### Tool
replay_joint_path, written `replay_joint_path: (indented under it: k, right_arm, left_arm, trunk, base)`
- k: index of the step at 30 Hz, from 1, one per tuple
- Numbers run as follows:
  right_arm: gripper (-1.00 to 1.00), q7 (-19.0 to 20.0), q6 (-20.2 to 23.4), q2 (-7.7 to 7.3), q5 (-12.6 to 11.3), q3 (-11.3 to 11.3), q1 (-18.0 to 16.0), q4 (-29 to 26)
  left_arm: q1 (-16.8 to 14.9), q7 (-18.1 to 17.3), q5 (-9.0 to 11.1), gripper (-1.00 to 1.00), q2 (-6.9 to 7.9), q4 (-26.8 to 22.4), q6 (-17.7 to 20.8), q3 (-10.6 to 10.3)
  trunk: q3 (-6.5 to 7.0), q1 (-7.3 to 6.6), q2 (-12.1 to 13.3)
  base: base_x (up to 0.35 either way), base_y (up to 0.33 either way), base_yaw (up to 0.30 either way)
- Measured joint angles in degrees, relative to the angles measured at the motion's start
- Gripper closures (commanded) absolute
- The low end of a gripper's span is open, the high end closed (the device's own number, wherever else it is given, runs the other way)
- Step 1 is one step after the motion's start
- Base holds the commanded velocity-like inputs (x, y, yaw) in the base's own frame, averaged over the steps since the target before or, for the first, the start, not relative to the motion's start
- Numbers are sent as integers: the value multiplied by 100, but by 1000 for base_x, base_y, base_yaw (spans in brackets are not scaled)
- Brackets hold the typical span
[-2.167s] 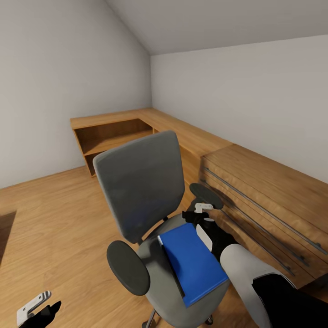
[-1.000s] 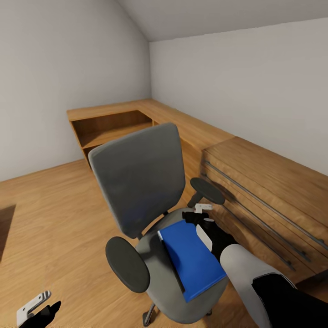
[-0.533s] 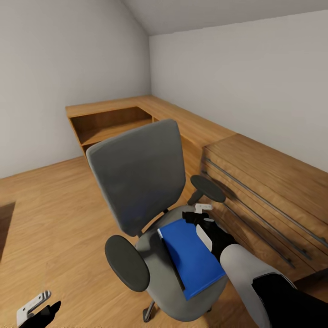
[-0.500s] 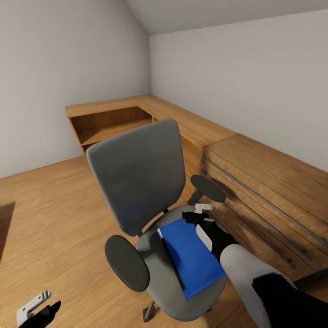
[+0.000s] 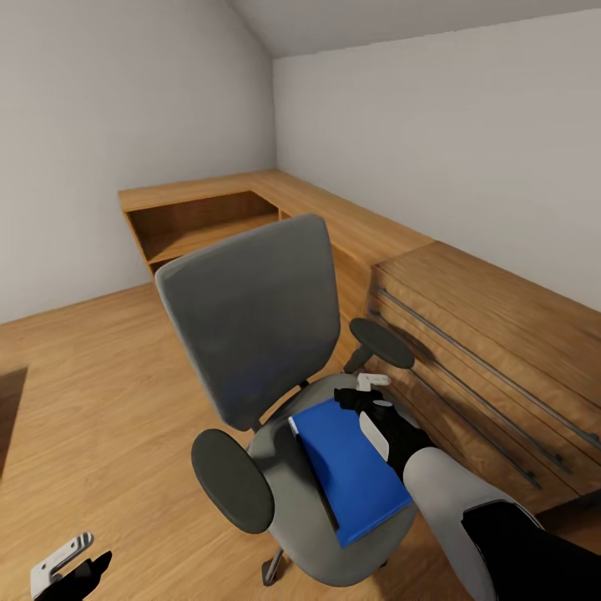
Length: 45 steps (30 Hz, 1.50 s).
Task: In the bedroom, organize the workspace by keeping the computer under the desk, ensuring the monitor is on the desk, placing the keyboard on the desk next to the monitor, placing the mouse on the desk next to the keyboard, moving the folder from the swivel chair onto the desk next to the mouse, stacking the notebook on top of the folder with the pen on top of the notebook, and positioning the swivel chair next to the desk.
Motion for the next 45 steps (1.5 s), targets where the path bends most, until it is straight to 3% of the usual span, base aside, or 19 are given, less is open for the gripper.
replay_joint_path:
  k: [26, 45]
  right_arm:
    - [-100, -3, 90, 2, 47, 6, -2, 24]
    - [-100, -2, 89, -7, 49, 3, -1, -35]
  left_arm:
    - [0, -9, 0, -100, 3, 1, 0, 16]
    - [0, -9, -1, -100, -5, 1, 0, 123]
  trunk:
    - [1, 0, 0]
    - [1, 0, 0]
  base:
    - [-46, 0, 0]
    - [-134, 0, 0]
